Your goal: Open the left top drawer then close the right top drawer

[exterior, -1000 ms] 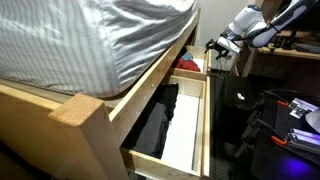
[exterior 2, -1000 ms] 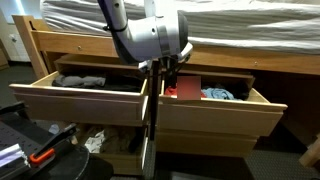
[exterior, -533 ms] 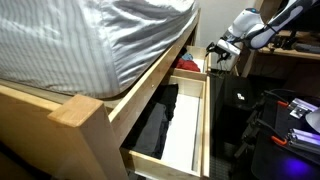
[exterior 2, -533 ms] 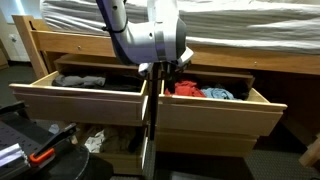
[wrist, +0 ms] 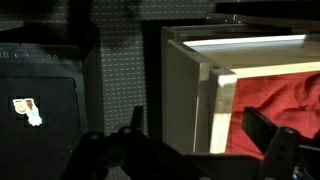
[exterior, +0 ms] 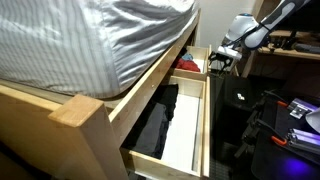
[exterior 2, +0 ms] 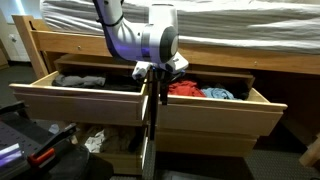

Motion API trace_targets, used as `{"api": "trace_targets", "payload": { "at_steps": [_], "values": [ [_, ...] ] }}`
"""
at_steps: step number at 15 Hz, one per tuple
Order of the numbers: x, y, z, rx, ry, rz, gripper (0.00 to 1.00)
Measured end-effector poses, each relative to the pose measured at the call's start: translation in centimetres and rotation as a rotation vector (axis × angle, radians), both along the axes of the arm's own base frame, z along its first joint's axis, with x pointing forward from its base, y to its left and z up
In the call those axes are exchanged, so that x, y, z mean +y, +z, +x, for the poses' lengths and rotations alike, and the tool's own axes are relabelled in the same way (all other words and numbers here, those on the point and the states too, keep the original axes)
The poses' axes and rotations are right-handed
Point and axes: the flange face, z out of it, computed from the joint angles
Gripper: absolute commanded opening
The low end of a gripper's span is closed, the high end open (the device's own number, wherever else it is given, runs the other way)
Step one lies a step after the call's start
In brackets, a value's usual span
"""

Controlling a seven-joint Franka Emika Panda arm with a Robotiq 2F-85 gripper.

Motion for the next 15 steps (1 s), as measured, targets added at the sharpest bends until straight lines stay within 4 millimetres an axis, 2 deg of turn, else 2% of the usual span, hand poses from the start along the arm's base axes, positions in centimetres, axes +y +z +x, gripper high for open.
{"api": "trace_targets", "payload": {
  "at_steps": [6,12,14,15],
  "values": [
    [-2.1,-2.1,-1.0,0.118,-0.051,0.004,1.0],
    [-2.0,-1.5,-0.9,0.138,-0.052,-0.017,1.0],
    [-2.4,-2.0,-1.1,0.141,-0.069,0.009,1.0],
    [-2.2,-2.9,-1.2,0.154,-0.066,0.031,1.0]
  ]
}}
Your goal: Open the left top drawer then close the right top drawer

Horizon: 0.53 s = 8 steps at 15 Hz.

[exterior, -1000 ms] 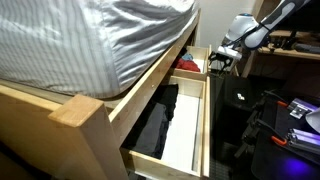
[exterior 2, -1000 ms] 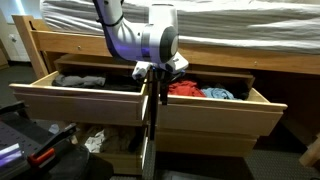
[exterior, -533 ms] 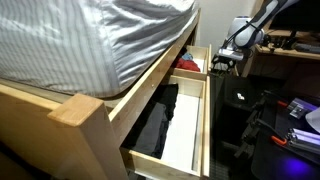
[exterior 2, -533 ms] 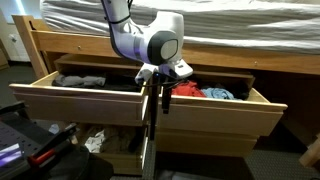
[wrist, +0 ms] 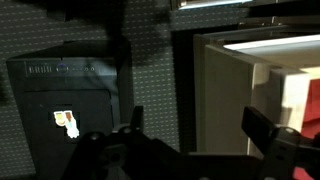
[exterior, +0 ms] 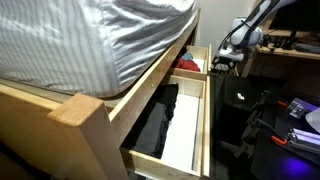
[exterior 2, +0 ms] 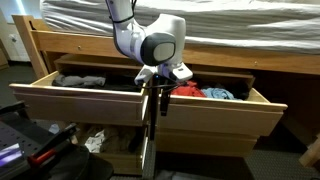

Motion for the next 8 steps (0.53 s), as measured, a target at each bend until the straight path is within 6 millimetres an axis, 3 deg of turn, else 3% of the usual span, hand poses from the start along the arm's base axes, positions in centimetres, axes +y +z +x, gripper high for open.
{"api": "trace_targets", "payload": {
  "at_steps": [2,8],
  "values": [
    [0.21,-0.81,-0.02,0.005,-0.004,0.011,1.0],
    [0.08,-0.57,0.38,-0.008,-0.017,0.018,1.0]
  ]
}}
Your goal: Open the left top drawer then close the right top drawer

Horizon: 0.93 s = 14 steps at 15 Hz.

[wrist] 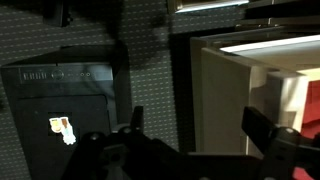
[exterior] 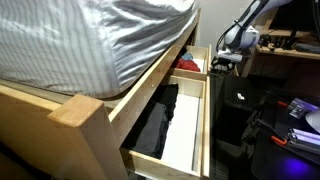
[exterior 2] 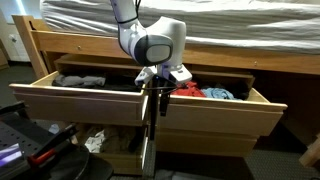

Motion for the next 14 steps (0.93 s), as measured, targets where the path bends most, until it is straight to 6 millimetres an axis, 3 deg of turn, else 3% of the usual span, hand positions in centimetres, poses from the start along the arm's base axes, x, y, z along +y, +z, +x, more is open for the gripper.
{"api": "trace_targets", "payload": {
  "at_steps": [3,8,9,14],
  "values": [
    [1.2,-1.3,1.6,-0.044,0.008,0.054,1.0],
    [4.7,-3.1,9.4,-0.264,0.087,0.082,1.0],
    [5.3,-3.5,10.2,-0.278,0.089,0.083,1.0],
    [4.7,-3.8,9.8,-0.267,0.084,0.072,1.0]
  ]
}}
